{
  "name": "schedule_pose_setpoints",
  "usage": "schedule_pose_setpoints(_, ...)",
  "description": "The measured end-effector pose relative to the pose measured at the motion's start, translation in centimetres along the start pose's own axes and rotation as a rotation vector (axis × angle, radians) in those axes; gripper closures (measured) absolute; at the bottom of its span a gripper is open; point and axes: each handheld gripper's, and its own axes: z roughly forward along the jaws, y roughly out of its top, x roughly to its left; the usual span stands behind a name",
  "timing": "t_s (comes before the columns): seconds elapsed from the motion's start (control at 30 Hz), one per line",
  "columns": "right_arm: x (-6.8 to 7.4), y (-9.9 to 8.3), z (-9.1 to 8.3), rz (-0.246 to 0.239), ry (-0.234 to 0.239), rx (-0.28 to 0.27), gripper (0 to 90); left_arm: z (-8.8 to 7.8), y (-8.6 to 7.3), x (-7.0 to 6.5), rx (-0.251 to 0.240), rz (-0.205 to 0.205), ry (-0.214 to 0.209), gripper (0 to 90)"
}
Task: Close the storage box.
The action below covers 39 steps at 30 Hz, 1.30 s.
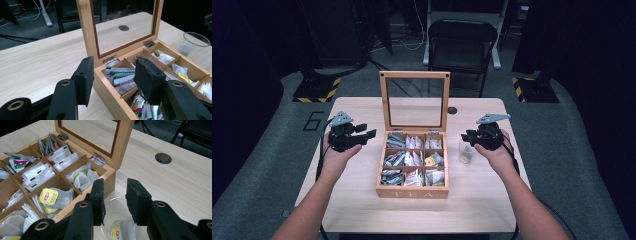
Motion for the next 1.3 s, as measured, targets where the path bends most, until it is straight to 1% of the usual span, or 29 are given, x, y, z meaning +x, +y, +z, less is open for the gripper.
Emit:
schedule_pose_setpoints(0.03, 0.1, 0.1, -0.1, 0.002, 0.001, 0.000, 65.4, 0.0, 0.1, 0.0, -0.002, -0.002, -0.002, 49.9)
schedule_pose_setpoints(0.07, 0.0, 0.3, -0.1, -0.012, 0.001, -0.002, 64.3, 0.0, 0.1, 0.0, -0.003, -0.005, -0.001, 49.8)
schedule_pose_setpoints(0.13, 0.2, 0.7, -0.3, -0.011, 0.007, -0.003, 62.1, -0.1, 0.2, 0.0, -0.005, -0.004, -0.001, 49.5)
schedule_pose_setpoints(0.23, 0.4, 1.3, -0.5, -0.026, 0.012, -0.009, 57.1, -0.1, 0.3, 0.1, -0.001, -0.002, -0.004, 49.0)
schedule_pose_setpoints(0.27, 0.5, 1.5, -0.6, -0.022, 0.012, -0.011, 55.3, -0.1, 0.4, 0.1, -0.002, -0.003, -0.003, 48.9)
schedule_pose_setpoints(0.47, 0.6, 2.3, -0.8, -0.026, 0.014, -0.021, 50.9, -0.1, 0.7, 0.3, 0.008, -0.011, -0.010, 47.6)
schedule_pose_setpoints(0.53, 0.6, 2.5, -0.7, -0.021, 0.029, -0.020, 49.7, -0.2, 0.8, 0.3, 0.005, -0.010, -0.011, 47.1)
schedule_pose_setpoints(0.63, 0.7, 2.7, -0.7, -0.023, 0.035, -0.021, 46.9, -0.2, 0.8, 0.4, 0.002, -0.020, -0.009, 46.5)
schedule_pose_setpoints(0.7, 0.9, 2.9, -0.7, -0.018, 0.043, -0.019, 44.3, -0.2, 0.8, 0.6, 0.010, -0.029, -0.011, 45.7)
schedule_pose_setpoints(0.73, 0.9, 2.9, -0.7, -0.024, 0.045, -0.022, 42.9, -0.2, 0.8, 0.6, 0.013, -0.036, -0.012, 45.0)
schedule_pose_setpoints(0.8, 1.1, 3.1, -0.7, -0.027, 0.047, -0.027, 40.5, -0.2, 0.7, 0.8, 0.023, -0.037, -0.015, 44.2)
schedule_pose_setpoints(0.83, 1.2, 3.2, -0.6, -0.034, 0.045, -0.029, 39.7, -0.2, 0.7, 0.9, 0.019, -0.040, -0.011, 44.1)
schedule_pose_setpoints(0.97, 1.4, 3.5, -0.3, -0.048, 0.035, -0.030, 38.3, -0.3, 0.6, 1.0, 0.009, -0.045, -0.007, 44.1)
schedule_pose_setpoints(1.0, 1.4, 3.6, -0.2, -0.058, 0.031, -0.031, 38.4, -0.3, 0.6, 1.0, 0.011, -0.045, -0.008, 44.1)
schedule_pose_setpoints(1.03, 1.4, 3.6, -0.1, -0.053, 0.030, -0.029, 38.4, -0.4, 0.6, 1.1, 0.012, -0.044, -0.008, 44.2)
schedule_pose_setpoints(1.1, 1.4, 3.8, 0.2, -0.065, 0.029, -0.034, 38.6, -0.4, 0.6, 1.2, 0.010, -0.048, -0.008, 44.3)
schedule_pose_setpoints(1.2, 1.4, 4.0, 0.7, -0.060, 0.034, -0.033, 39.4, -0.4, 0.6, 1.3, 0.010, -0.044, -0.009, 44.4)
schedule_pose_setpoints(1.27, 1.3, 4.2, 1.0, -0.069, 0.037, -0.035, 39.9, -0.4, 0.6, 1.3, 0.010, -0.045, -0.010, 44.6)
schedule_pose_setpoints(1.3, 1.3, 4.3, 1.1, -0.066, 0.035, -0.036, 40.3, -0.4, 0.6, 1.3, 0.012, -0.043, -0.013, 44.6)
